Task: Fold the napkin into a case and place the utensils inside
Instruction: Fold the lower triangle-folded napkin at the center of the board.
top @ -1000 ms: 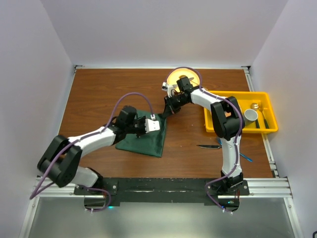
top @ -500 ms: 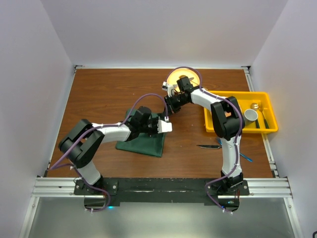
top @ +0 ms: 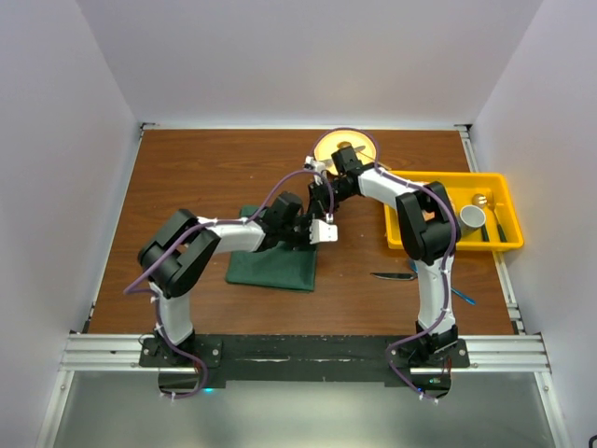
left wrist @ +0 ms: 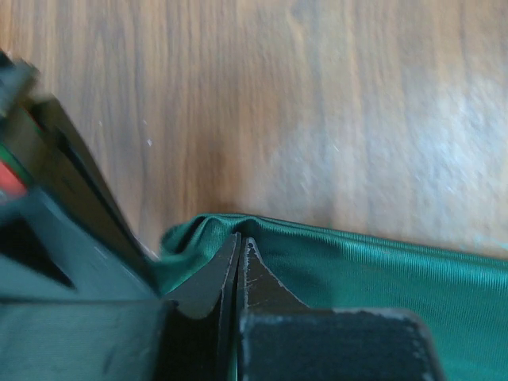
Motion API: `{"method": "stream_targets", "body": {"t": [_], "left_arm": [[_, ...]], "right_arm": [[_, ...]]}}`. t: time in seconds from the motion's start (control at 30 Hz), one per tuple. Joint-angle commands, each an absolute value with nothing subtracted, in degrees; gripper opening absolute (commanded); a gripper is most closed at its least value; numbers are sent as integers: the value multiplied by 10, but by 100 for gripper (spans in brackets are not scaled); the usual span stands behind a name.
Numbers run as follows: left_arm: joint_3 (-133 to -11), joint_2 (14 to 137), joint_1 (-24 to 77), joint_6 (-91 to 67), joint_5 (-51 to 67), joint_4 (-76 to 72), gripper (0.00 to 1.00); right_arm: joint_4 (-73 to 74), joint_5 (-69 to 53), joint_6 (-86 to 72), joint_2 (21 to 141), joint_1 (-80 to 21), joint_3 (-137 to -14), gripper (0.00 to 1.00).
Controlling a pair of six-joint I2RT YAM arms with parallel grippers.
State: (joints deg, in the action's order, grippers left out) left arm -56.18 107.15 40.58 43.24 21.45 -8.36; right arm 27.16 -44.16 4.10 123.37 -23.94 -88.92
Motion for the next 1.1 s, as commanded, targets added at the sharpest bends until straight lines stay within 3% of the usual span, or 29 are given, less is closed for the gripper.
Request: {"method": "stream_targets", "body": {"t": [0.0,0.13,0.33,0.47,0.67,1.07], "left_arm": [[-606,1098,410,450,225,-16,0],[-625,1084,408,440,201,22,5],[-613,937,389,407,234,116,12],[-578,887,363,426,246,230,11],[-480,847,316,444,227,259,7],[-505,888,227,239,275,284,0]], "right_arm": [[294,-471,35,1195,-254,-877,0],[302,-454,53,1210,-258,-877,0],[312,-432,79,1233,-258,-900,0],[317,-432,87,1234,-258,-910,0],[332,-437,126,1216,-261,-905,0],[309,-403,193,1161,-286,-847,0]]}}
